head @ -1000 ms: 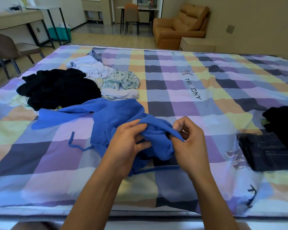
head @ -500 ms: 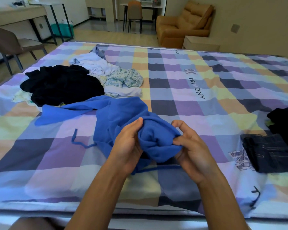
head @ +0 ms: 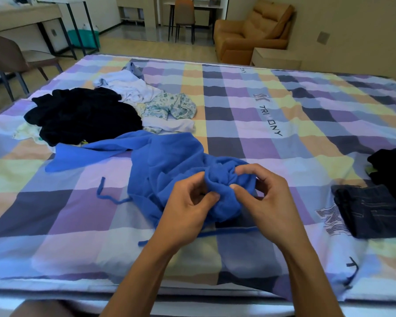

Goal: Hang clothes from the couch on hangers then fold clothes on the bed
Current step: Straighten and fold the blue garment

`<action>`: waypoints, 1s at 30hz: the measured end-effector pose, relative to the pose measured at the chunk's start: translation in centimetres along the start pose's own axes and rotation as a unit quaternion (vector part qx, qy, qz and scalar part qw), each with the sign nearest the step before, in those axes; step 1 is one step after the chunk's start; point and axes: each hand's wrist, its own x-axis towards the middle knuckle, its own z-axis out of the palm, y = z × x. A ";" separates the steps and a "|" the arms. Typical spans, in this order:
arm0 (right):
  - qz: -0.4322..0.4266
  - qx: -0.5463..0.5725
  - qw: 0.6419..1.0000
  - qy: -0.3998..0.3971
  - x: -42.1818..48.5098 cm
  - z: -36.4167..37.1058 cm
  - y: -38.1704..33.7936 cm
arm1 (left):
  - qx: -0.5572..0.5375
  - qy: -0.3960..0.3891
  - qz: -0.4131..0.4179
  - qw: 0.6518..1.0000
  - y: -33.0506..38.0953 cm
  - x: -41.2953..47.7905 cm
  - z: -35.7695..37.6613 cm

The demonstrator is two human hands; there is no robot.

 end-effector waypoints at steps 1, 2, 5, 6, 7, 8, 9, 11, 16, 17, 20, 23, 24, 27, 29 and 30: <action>-0.023 -0.050 0.998 -0.007 0.1 -0.2 0.1 | 0.015 -0.015 0.002 1.000 0.0 0.0 -0.2; -0.043 -0.093 0.995 -0.006 0.2 -0.3 0.2 | 0.028 -0.040 0.003 0.999 0.0 -0.1 -0.4; -0.082 -0.149 0.985 0.012 0.5 -0.3 0.1 | 0.107 -0.116 0.015 0.987 0.3 -0.4 -0.3; -0.088 -0.143 0.986 0.014 0.6 -0.3 0.0 | 0.143 -0.113 0.018 0.983 0.4 -0.4 -0.1; -0.089 -0.133 0.987 0.013 0.7 -0.3 0.0 | 0.174 -0.101 0.026 0.979 0.3 -0.3 0.0; -0.085 -0.119 0.989 0.014 0.7 -0.2 -0.1 | 0.208 -0.081 0.036 0.974 0.2 -0.2 0.0; -0.074 -0.097 0.992 0.022 0.7 -0.2 -0.1 | 0.241 -0.062 0.047 0.967 0.2 0.0 -0.2; -0.028 -0.024 0.996 0.078 1.0 -0.8 0.2 | 0.280 -0.029 0.053 0.958 0.4 0.8 -1.5; 0.005 0.179 0.970 0.164 1.0 -3.6 0.4 | 0.391 0.105 0.043 0.913 1.8 3.4 -6.4; 0.010 0.196 0.970 0.145 0.9 -3.2 0.3 | 0.408 0.122 0.041 0.904 2.1 3.9 -6.8; 0.033 0.216 0.971 0.093 0.5 -0.9 0.0 | 0.471 0.133 0.023 0.872 3.8 4.0 -5.7; 0.029 0.206 0.975 0.078 0.2 0.7 -1.0 | 0.404 0.153 0.098 0.897 6.4 2.2 -3.4; 0.020 0.199 0.977 0.072 0.1 0.9 -1.3 | 0.343 0.141 0.101 0.923 7.5 1.5 -2.2; -0.012 0.187 0.981 0.046 -0.2 1.4 -1.9 | 0.273 0.089 0.039 0.957 7.8 0.5 0.3; -0.010 0.204 0.978 0.047 -0.4 1.4 -2.0 | 0.325 0.095 0.023 0.941 6.8 0.4 0.7; -0.003 0.221 0.974 0.051 -0.5 1.5 -2.1 | 0.327 0.104 0.011 0.939 6.4 0.4 0.6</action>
